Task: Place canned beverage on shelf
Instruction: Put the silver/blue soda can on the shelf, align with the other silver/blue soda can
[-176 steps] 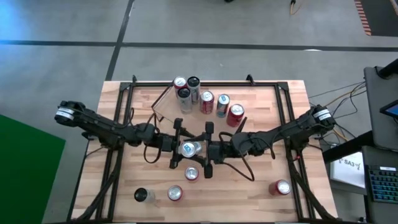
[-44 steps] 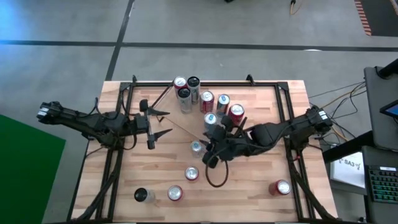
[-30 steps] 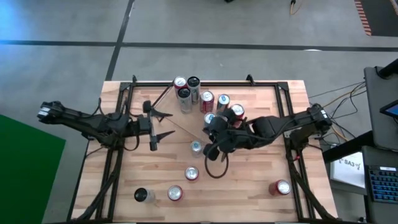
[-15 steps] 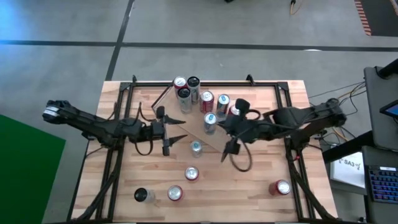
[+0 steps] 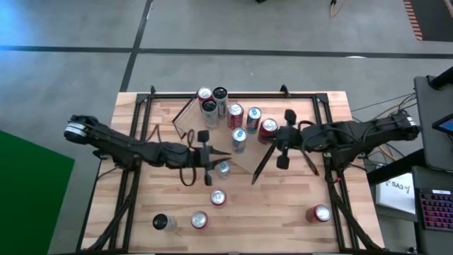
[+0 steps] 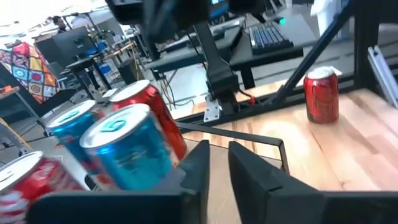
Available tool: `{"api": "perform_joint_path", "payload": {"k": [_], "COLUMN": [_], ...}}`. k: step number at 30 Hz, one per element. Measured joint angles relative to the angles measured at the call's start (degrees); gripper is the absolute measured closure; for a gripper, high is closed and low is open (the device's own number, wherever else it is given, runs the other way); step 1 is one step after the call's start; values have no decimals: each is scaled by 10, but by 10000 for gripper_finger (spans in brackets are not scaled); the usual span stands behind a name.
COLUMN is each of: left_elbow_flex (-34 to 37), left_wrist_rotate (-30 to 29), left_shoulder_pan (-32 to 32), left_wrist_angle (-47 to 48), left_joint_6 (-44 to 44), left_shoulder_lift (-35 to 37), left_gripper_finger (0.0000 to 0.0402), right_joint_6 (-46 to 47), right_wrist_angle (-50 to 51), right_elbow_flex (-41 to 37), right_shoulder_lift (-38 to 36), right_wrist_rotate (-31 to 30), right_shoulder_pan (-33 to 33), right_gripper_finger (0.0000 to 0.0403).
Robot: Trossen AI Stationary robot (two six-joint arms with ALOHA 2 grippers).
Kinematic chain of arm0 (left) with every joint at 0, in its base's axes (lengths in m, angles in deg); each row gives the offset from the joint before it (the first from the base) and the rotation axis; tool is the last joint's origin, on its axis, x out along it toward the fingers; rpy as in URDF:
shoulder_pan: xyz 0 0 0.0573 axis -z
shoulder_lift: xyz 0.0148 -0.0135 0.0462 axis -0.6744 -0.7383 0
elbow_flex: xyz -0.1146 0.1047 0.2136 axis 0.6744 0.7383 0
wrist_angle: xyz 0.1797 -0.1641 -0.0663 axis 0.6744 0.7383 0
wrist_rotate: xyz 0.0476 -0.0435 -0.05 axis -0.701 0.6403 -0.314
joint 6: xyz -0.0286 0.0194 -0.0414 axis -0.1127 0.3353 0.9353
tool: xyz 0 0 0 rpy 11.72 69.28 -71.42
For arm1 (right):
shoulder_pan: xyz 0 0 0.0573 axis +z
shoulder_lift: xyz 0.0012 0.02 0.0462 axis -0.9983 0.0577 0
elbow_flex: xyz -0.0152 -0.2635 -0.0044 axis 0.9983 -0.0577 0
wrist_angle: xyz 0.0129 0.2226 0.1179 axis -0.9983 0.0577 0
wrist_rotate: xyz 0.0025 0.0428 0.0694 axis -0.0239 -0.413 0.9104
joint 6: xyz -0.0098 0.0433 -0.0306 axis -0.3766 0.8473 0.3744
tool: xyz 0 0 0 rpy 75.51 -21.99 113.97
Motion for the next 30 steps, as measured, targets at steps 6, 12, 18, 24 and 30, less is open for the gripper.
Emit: {"api": "perform_joint_path", "payload": {"k": [6,12,18,24,30], "left_elbow_flex": [-10,-6,-6,-6,-6], "left_wrist_rotate": [-1,-3,-42,-49,-48], "left_shoulder_pan": [0,0,-4,-27,-51], "left_wrist_angle": [1,1,-1,0,-1], "left_joint_6": [-15,-13,-13,-29,-23], "left_shoulder_lift": [-31,-56,-66,-66,-66], "left_gripper_finger": [398,400,401,401,402], "right_joint_6": [5,15,36,41,41], "right_wrist_angle": [-57,-75,-76,-78,-84], "right_elbow_flex": [-51,-78,-84,-87,-88], "right_shoulder_lift": [-41,-45,-35,-31,-31], "right_wrist_rotate": [1,1,1,1,0], "right_shoulder_pan": [-2,-2,-2,-2,-2], "right_gripper_finger": [390,390,390,390,390]}}
